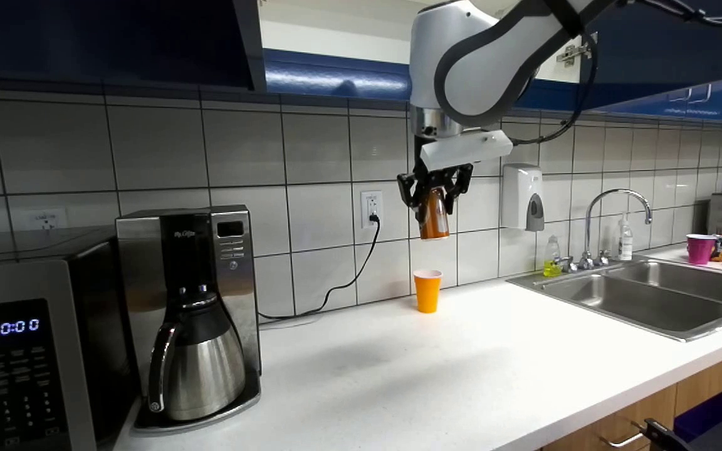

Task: Put the can in the top cabinet

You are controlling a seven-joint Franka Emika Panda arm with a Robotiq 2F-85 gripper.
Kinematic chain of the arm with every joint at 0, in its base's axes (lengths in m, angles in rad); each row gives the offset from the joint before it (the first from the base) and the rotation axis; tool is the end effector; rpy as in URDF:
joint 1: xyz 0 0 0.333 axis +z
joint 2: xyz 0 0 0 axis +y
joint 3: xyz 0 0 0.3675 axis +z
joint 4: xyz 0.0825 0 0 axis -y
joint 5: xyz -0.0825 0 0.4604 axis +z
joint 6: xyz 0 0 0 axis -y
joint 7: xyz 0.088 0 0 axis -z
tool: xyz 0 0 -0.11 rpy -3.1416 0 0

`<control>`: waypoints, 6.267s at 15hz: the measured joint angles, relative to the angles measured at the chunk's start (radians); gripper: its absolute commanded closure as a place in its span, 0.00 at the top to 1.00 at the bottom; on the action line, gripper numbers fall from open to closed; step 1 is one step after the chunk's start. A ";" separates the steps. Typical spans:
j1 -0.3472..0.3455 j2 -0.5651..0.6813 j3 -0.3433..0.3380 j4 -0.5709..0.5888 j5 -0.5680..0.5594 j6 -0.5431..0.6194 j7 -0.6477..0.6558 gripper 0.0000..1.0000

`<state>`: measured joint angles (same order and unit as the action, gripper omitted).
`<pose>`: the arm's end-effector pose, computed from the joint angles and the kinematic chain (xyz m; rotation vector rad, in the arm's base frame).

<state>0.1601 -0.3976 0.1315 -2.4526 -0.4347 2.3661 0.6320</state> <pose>0.4781 0.1400 0.4844 2.8429 -0.1077 0.6411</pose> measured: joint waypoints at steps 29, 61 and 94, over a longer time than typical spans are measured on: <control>-0.149 -0.135 0.124 0.593 0.077 -0.493 -0.148 0.39; -0.142 0.516 0.075 1.421 -0.063 -0.711 -0.194 0.73; -0.107 0.054 0.078 0.863 0.100 -0.697 -0.233 1.00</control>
<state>0.0529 -0.3435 0.2100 -1.5893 -0.3347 1.6695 0.3985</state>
